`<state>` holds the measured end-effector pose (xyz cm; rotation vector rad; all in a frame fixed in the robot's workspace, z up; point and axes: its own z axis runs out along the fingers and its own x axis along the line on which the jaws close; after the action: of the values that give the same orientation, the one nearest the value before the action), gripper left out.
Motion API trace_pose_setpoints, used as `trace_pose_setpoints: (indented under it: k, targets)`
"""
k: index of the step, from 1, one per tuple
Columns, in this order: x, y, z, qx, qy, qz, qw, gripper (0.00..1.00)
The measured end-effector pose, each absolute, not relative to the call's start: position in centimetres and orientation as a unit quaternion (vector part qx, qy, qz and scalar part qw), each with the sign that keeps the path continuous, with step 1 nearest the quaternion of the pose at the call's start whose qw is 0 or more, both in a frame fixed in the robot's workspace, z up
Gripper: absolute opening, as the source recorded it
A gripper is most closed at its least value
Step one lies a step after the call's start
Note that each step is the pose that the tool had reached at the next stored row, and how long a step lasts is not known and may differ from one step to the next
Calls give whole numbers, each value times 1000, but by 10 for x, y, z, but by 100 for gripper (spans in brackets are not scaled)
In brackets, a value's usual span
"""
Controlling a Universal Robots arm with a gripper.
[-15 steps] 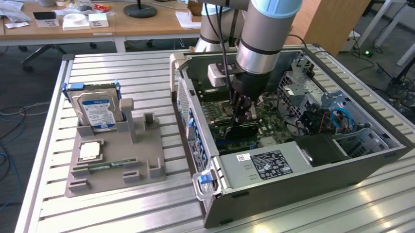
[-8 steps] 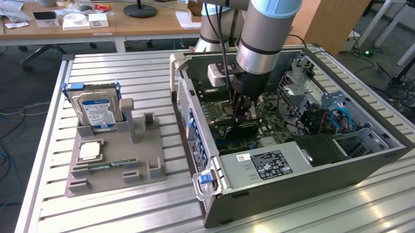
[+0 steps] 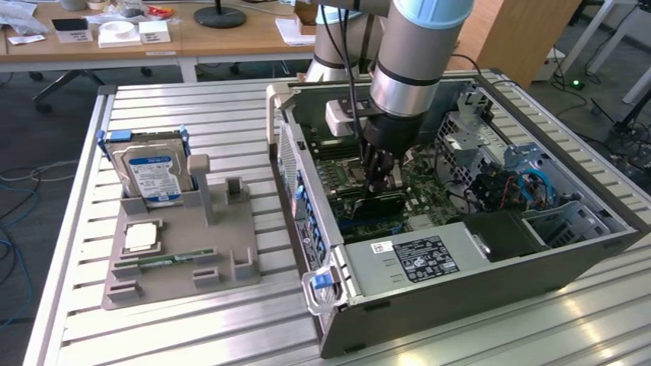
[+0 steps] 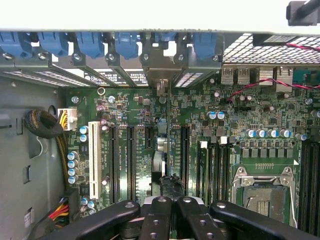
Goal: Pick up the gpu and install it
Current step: 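Press down on the gpu until it lock into place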
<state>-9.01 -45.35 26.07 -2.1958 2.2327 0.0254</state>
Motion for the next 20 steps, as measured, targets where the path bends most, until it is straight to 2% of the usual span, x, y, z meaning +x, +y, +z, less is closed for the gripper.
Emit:
trace_pose_setpoints:
  k: [20]
  targets:
    - [-90, -453, 280, -701, 713, 5, 2, 11]
